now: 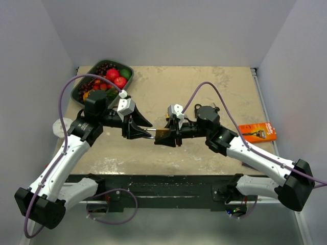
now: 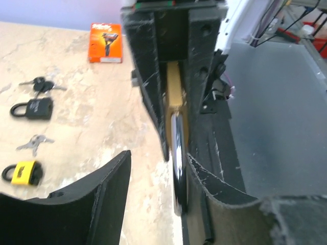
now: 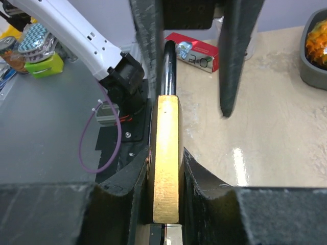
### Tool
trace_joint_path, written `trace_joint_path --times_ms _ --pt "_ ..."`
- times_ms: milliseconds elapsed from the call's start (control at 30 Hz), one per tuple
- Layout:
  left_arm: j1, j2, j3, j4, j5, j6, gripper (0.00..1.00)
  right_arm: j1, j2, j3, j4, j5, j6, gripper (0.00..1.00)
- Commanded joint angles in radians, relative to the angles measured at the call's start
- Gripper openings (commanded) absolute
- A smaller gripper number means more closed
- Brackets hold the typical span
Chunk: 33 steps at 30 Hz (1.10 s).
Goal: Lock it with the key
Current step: Lock the lock.
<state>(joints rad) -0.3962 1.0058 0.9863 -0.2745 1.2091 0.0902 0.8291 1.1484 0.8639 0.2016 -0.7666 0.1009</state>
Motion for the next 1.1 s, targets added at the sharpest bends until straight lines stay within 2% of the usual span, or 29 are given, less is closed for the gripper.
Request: trace_joint_path --times_ms 0,67,233,367,467,667,733,800,933,1067 --pt "0.080 0.013 0.095 -0.418 0.046 0.396 0.50 0.007 -0.068 0.037 0.039 0.012 -0.027 0.00" --pt "0.080 0.020 0.117 -0.535 0.043 0.518 0.50 0.007 -0.078 0.034 0.030 0.012 -0.032 0.00" --pt "0.080 0.020 0.101 -0.565 0.055 0.559 0.46 0.007 -0.078 0.037 0.024 0.013 -0.053 0.00" --pt "0.079 0.005 0.071 -0.438 0.067 0.462 0.32 0.007 -0.069 0.043 0.028 0.004 -0.061 0.00" --pt "0.069 -0.013 0.046 -0.349 0.063 0.389 0.27 0.007 -0.061 0.046 0.035 -0.002 -0.061 0.00" --pt "0.014 -0.013 0.045 -0.306 0.027 0.356 0.22 0.007 -0.046 0.052 0.055 -0.003 -0.050 0.00" --pt "-0.003 -0.013 0.040 -0.286 0.026 0.324 0.14 0.007 -0.042 0.052 0.059 -0.003 -0.047 0.00" --pt "-0.022 -0.010 0.029 -0.243 0.023 0.292 0.01 0.008 -0.039 0.050 0.073 -0.007 -0.041 0.00" --pt "-0.073 -0.013 0.003 -0.143 0.014 0.182 0.00 0.010 -0.027 0.053 0.088 -0.008 -0.038 0.00" --pt "-0.127 -0.018 -0.035 0.028 -0.003 0.050 0.00 0.028 -0.015 0.053 0.120 -0.003 -0.044 0.00"
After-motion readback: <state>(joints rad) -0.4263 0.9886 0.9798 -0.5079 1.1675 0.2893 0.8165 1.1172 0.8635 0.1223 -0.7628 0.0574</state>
